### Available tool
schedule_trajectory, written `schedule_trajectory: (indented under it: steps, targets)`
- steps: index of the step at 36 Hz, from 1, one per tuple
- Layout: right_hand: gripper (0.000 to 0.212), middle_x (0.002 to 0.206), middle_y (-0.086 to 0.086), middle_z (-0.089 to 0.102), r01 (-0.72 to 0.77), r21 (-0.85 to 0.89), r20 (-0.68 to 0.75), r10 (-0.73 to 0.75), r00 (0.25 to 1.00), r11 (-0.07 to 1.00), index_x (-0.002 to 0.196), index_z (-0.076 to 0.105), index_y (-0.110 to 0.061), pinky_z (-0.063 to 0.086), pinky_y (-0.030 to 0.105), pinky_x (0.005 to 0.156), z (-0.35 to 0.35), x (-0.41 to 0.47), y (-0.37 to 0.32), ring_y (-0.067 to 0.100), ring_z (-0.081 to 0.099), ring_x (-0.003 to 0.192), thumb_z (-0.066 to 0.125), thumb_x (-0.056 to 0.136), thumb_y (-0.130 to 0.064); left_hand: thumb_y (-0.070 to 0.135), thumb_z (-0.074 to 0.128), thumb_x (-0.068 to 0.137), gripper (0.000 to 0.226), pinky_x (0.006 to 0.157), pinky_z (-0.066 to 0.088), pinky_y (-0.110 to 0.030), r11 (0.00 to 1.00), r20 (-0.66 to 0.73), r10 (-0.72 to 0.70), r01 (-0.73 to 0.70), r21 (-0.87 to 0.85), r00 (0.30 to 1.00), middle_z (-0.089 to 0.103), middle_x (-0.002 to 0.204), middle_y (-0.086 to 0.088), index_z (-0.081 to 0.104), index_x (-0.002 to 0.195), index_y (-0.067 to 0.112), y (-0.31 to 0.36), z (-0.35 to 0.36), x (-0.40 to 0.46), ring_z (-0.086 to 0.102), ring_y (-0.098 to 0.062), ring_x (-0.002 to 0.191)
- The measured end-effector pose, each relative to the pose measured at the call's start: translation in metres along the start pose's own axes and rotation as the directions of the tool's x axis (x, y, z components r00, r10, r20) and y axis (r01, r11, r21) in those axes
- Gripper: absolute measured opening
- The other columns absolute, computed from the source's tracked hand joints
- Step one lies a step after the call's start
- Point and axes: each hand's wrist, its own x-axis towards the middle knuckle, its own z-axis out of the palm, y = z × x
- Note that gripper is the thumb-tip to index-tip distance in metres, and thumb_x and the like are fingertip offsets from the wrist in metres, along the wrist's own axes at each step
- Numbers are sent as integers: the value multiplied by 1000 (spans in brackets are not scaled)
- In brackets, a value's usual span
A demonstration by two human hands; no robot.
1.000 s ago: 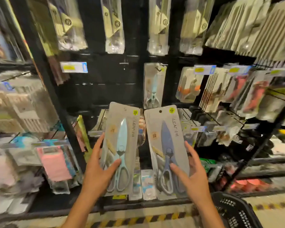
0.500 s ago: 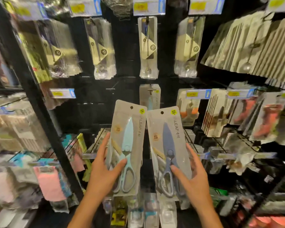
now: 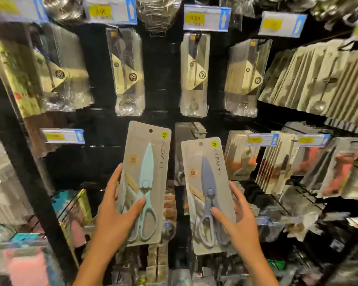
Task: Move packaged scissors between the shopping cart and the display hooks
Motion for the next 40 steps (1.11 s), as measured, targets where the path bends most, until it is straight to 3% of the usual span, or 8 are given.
schedule_trajectory:
  steps: [5, 12, 20, 24, 29, 33, 37, 40]
  targets:
    - [75, 138, -33, 53, -5, 11, -10, 5, 1000, 1000, 142, 44, -47, 56, 18, 87, 13, 18, 6, -2, 60, 120, 80, 82, -21, 20, 81, 78, 95, 105, 49, -54, 999, 8, -21, 22, -32, 1000, 49, 147, 16, 28, 144, 61, -11, 0, 16, 52, -14, 132]
    - [76, 143, -24, 53, -19, 16, -20, 19, 1000, 1000, 143, 45, -49, 57, 41, 97, 18, 42, 18, 3, 60, 123, 81, 81, -24, 19, 81, 78, 94, 102, 51, -51, 998, 26, -20, 22, -59, 999, 48, 146, 19, 28, 143, 63, -21, 1, 30, 53, -13, 131]
    - [77, 128, -38, 58, -26, 27, -1, 26, 1000, 999, 145, 43, -46, 57, 21, 85, 24, 55, 35, -3, 63, 115, 79, 82, -20, 19, 80, 78, 94, 98, 52, -33, 998, 14, 40, -39, -46, 999, 49, 145, 19, 28, 143, 63, -27, 9, 41, 54, -8, 129]
    - [78, 124, -37, 61, -26, 4, -4, 26, 1000, 1000, 148, 39, -45, 58, 24, 88, 25, 59, 45, -2, 64, 114, 77, 86, -17, 19, 80, 79, 95, 96, 55, -39, 997, 9, 71, -71, -42, 997, 50, 146, 18, 26, 144, 63, -29, 16, 45, 56, -9, 127]
    - [78, 136, -49, 42, -7, -63, -1, 7, 1000, 998, 150, 28, -51, 52, 11, 88, 33, 70, 58, -18, 54, 117, 71, 92, -22, 20, 81, 79, 95, 97, 55, -45, 996, 28, 78, -77, -41, 997, 52, 144, 18, 27, 143, 65, -28, 21, 51, 58, -12, 126]
    - [78, 115, -66, 36, -36, -159, 47, 44, 998, 987, 155, 13, -49, 49, 5, 75, 46, 88, 67, -31, 49, 102, 63, 98, -27, 18, 80, 79, 93, 94, 57, -33, 992, 32, 119, -117, -41, 992, 53, 143, 18, 29, 143, 63, -27, 20, 59, 58, -10, 125]
    - [80, 126, -44, 42, -35, -236, 48, 48, 998, 971, 151, 2, -61, 53, 10, 73, 58, 108, 74, -19, 59, 93, 59, 99, -39, 14, 79, 79, 93, 83, 56, -15, 989, 12, 134, -133, -63, 991, 53, 143, 19, 31, 141, 64, -27, 15, 63, 59, -5, 123]
    - [81, 126, -27, 53, -41, -281, 44, 55, 998, 959, 150, -2, -62, 61, 26, 75, 64, 126, 84, -3, 66, 88, 58, 99, -43, 16, 79, 76, 92, 81, 55, -12, 987, -6, 137, -137, -82, 991, 57, 138, 20, 33, 141, 63, -26, 10, 63, 60, -1, 120]
